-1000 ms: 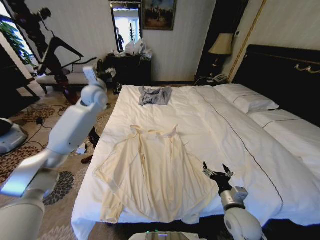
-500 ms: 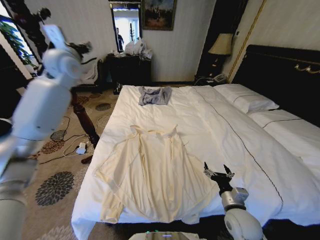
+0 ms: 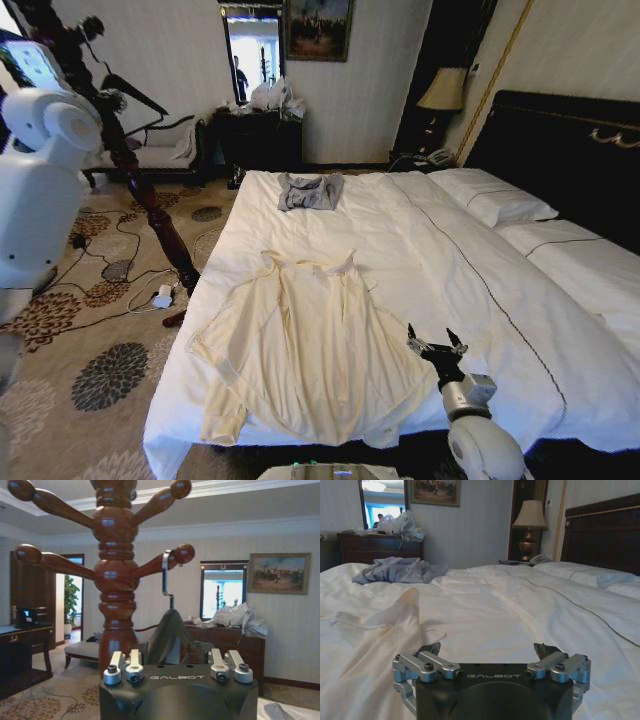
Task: Pick up the clothes from the bed and hang them on the clothes hanger.
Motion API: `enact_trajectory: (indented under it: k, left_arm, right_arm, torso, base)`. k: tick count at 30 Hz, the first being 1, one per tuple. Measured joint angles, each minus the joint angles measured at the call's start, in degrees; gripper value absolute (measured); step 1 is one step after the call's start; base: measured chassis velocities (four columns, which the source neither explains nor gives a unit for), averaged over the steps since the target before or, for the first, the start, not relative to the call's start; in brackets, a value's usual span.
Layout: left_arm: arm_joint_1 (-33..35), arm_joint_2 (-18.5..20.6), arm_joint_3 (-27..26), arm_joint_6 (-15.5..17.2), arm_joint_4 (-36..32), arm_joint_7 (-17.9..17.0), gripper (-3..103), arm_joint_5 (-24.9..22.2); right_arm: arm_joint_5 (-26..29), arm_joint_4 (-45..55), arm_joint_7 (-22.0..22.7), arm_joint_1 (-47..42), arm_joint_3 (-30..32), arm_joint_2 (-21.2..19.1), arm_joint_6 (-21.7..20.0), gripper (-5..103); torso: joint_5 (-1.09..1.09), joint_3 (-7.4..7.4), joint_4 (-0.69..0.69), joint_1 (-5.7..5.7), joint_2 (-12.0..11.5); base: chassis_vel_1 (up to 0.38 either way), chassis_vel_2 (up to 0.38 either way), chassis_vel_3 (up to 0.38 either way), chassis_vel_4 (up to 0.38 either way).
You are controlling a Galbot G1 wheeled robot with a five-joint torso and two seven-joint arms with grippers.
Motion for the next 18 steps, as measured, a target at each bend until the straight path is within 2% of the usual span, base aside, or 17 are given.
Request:
enact_trajectory:
  k: [4,8,16,18]
  left_arm:
    - [-1.7,0.7,0.0,1.6,2.1,0.2,57,-0.2]
    - [-2.0,1.2,0.3,2.0,2.5,0.9,52,-0.3]
    - [-2.2,1.0,1.0,2.0,3.7,1.0,57,-0.7]
    - [-2.1,0.3,1.1,2.0,4.4,0.7,54,-1.0]
  right_arm:
    - [0.2,0.2,-0.1,-0.3,0.6,-0.3,0.1,100]
    - [-0.5,0.2,-0.2,-0.2,0.0,0.3,0.2,100]
    - [-1.2,0.3,-0.6,-0.3,-0.7,1.1,0.4,100]
    - [-1.1,0.5,-0.7,-0.4,-0.6,1.1,0.6,100]
  torso:
    - [0.01,0.00,0.02,0.00,0.0]
    - [0.00,0.00,0.03,0.00,0.0]
    - [0.00,0.00,0.02,0.00,0.0]
    - [0.00,0.00,0.00,0.00,0.0]
  base:
    - [0.000,0.000,0.000,0.000]
    - [0.000,0.000,0.000,0.000]
    - [0.000,0.000,0.000,0.000]
    - [0.000,0.000,0.000,0.000]
